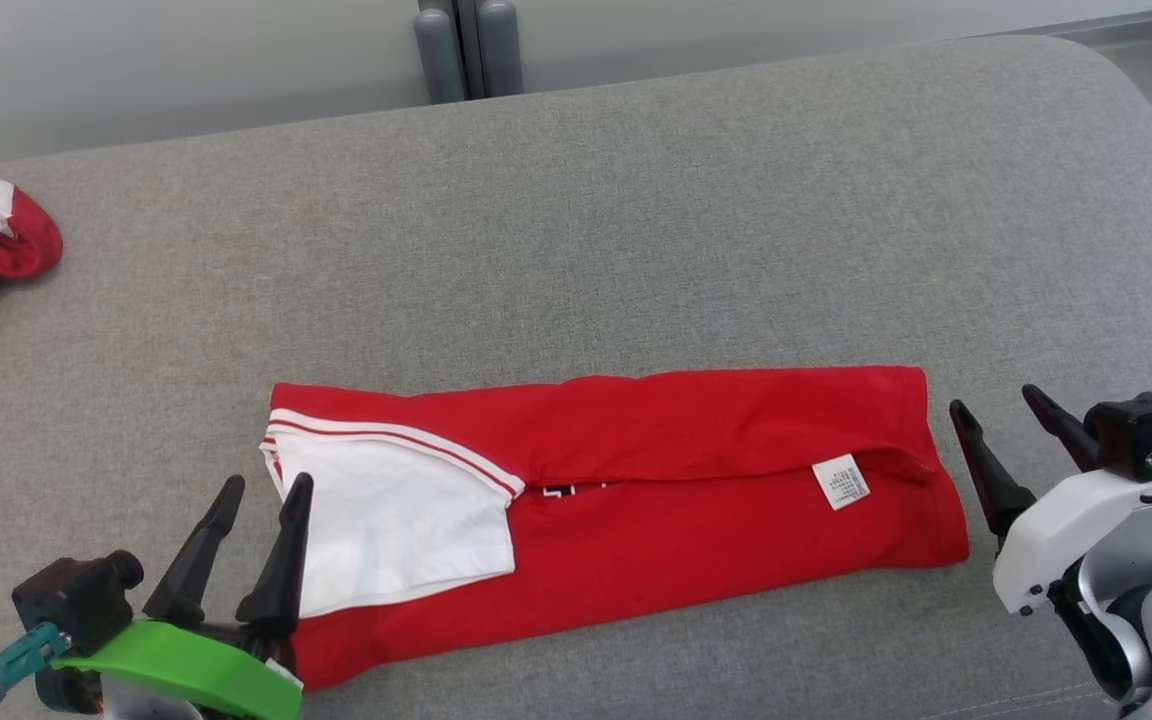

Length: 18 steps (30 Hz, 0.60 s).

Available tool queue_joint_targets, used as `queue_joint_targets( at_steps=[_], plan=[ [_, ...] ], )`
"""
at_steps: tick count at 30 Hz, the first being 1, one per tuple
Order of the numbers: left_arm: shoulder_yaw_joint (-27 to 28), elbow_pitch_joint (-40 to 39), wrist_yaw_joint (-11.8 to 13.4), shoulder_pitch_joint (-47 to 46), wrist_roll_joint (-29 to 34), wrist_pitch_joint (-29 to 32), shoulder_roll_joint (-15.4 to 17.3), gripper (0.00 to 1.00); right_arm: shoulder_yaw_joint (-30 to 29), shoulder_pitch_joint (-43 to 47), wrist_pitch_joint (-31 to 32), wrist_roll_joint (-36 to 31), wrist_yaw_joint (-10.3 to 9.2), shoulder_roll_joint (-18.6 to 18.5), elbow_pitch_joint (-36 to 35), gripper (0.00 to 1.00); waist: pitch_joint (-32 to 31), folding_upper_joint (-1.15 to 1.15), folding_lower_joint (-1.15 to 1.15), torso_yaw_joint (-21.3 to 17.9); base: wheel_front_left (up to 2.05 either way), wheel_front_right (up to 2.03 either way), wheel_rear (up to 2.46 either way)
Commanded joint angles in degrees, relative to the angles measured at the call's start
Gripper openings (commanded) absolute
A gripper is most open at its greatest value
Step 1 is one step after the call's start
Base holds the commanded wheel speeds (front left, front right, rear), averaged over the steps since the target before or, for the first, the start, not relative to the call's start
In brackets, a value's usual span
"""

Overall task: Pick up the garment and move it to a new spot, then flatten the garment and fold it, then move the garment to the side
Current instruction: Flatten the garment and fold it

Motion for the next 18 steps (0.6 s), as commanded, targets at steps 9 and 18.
queue_joint_targets(
  at_steps=[9, 18],
  plan=[
    [2.59, 3.69, 2.04, -2.70, 7.97, -1.35, -8.67, 1.00, -3.32, -2.91, -5.87, -3.32, -0.07, 7.25, 11.63, 1.00, 0.11, 0.00, 0.00, 2.24, 0.00, 0.00, 0.00],
    [5.64, 5.81, -0.12, -0.90, 10.85, -1.34, -12.56, 1.00, -5.61, -5.36, -12.96, -10.18, -0.07, 9.73, 25.04, 1.00, 0.03, 0.00, 0.00, 3.75, 0.00, 0.00, 0.00]
  ],
)
